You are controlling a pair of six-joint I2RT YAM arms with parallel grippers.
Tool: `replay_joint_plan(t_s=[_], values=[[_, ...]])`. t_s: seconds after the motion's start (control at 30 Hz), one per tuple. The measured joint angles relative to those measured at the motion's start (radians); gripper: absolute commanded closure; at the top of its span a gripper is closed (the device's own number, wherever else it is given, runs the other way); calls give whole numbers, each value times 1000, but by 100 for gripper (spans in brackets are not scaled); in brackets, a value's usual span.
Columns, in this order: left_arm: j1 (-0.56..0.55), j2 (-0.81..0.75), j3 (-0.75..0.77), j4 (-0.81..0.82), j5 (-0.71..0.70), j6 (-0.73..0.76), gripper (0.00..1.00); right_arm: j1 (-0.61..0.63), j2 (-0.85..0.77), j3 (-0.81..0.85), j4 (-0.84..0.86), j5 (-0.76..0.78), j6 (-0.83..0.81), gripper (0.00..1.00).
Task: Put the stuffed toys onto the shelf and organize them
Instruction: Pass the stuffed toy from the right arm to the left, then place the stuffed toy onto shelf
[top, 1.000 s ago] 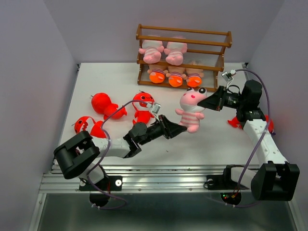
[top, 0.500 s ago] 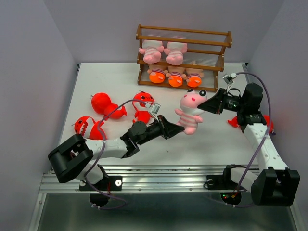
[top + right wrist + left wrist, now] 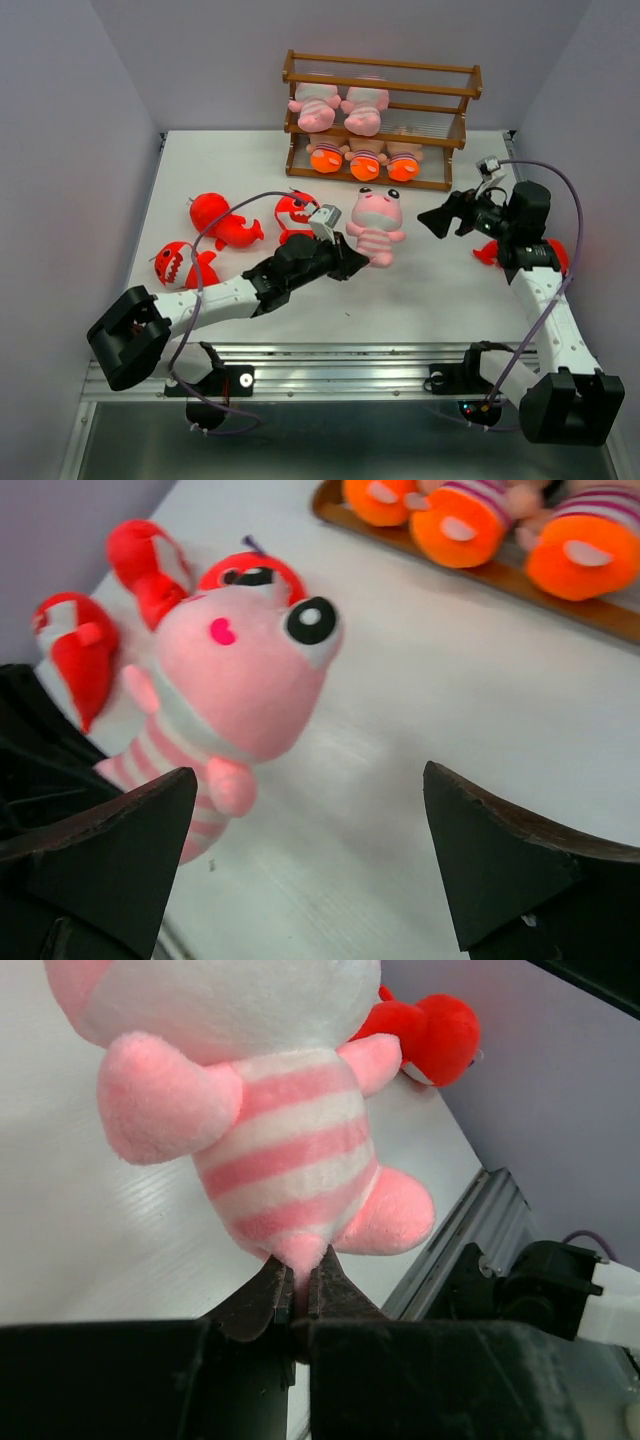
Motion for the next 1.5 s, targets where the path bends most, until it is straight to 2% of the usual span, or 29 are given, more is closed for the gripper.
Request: replay_joint_plan(t_s=[0.2,0.47,0.73,1.03,1.5], values=[[11,84,177,-165,-15,104,100,-44,-50,-61,-2,262,-38,0],[68,295,463,-275,58,175,100,-76,-95,-96,-14,406,-55,0],[125,535,768,-373,139,182,100,-92,-138,-97,-10,446,-60,0],[170,718,1064,-437,225,158,100,-93,-142,-98,-9,449,-59,0],[208,966,1449,-523,248,106,100,-101,-162,-112,-2,448,-50,0]])
